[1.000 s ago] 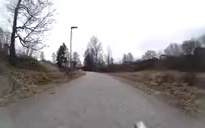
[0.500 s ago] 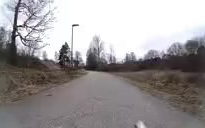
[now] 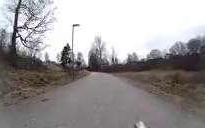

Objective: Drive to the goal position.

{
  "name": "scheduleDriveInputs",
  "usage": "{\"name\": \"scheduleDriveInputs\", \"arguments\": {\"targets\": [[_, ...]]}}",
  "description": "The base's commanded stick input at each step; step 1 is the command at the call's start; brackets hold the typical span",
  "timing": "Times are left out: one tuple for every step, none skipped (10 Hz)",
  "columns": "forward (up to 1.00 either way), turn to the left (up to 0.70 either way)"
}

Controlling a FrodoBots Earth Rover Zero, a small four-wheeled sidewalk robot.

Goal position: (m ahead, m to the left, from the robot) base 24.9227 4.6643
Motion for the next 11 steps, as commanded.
{"name": "scheduleDriveInputs", "arguments": {"targets": [[0.70,0.00],[0.70,0.00],[0.70,0.00],[0.70,0.00],[0.70,0.00],[0.70,0.00],[0.70,-0.31],[0.70,-0.35],[0.70,-0.35],[0.70,-0.35],[0.70,-0.13]]}}
